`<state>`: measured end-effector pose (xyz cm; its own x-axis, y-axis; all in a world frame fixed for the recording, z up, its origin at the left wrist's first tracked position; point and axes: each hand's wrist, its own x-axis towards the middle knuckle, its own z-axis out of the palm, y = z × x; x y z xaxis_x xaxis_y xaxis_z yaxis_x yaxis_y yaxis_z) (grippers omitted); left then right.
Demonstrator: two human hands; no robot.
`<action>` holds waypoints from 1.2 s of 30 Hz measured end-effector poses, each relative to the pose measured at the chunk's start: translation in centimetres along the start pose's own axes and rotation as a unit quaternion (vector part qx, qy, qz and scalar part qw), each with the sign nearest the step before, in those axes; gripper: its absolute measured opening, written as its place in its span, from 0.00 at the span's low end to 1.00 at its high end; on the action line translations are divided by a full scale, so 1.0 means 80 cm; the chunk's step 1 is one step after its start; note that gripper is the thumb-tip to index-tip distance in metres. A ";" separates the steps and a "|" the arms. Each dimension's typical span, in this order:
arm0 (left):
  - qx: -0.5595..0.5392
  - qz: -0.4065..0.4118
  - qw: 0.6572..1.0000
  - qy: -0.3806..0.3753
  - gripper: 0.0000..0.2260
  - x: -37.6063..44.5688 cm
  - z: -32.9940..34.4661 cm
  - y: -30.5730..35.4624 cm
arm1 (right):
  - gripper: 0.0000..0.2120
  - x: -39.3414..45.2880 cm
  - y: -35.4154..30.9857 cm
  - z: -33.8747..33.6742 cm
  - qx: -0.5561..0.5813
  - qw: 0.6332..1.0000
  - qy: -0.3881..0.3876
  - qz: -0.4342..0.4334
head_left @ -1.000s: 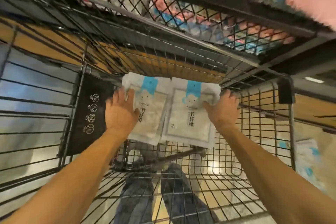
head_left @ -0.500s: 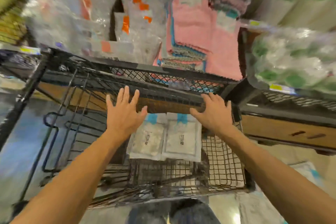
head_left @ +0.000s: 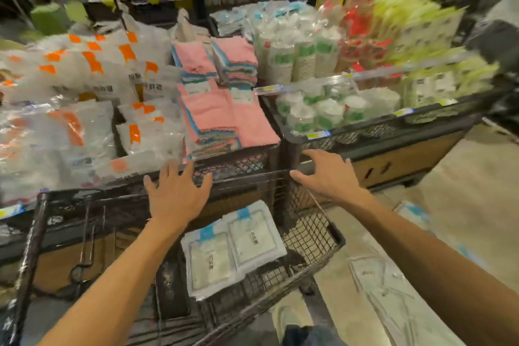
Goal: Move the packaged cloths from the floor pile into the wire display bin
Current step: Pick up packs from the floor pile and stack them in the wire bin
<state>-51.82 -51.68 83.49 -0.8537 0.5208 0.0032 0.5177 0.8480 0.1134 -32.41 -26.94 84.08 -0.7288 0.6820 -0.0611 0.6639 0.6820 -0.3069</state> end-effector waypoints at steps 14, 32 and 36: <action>-0.009 0.312 0.949 -0.053 0.31 -0.108 0.034 0.281 | 0.36 -0.284 0.251 -0.079 0.024 0.948 0.100 0.302; 0.051 0.449 0.886 -0.107 0.30 -0.206 0.138 0.594 | 0.37 -0.407 0.536 -0.076 0.098 0.885 0.091 0.447; 0.071 0.461 0.872 -0.145 0.29 -0.186 0.167 0.635 | 0.36 -0.387 0.577 -0.058 0.109 0.874 0.073 0.468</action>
<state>-12.03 -15.04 75.95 -0.0308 0.9736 -0.2263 0.9964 0.0479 0.0704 21.59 -15.35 76.20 0.1564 0.9513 -0.2658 0.8986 -0.2487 -0.3615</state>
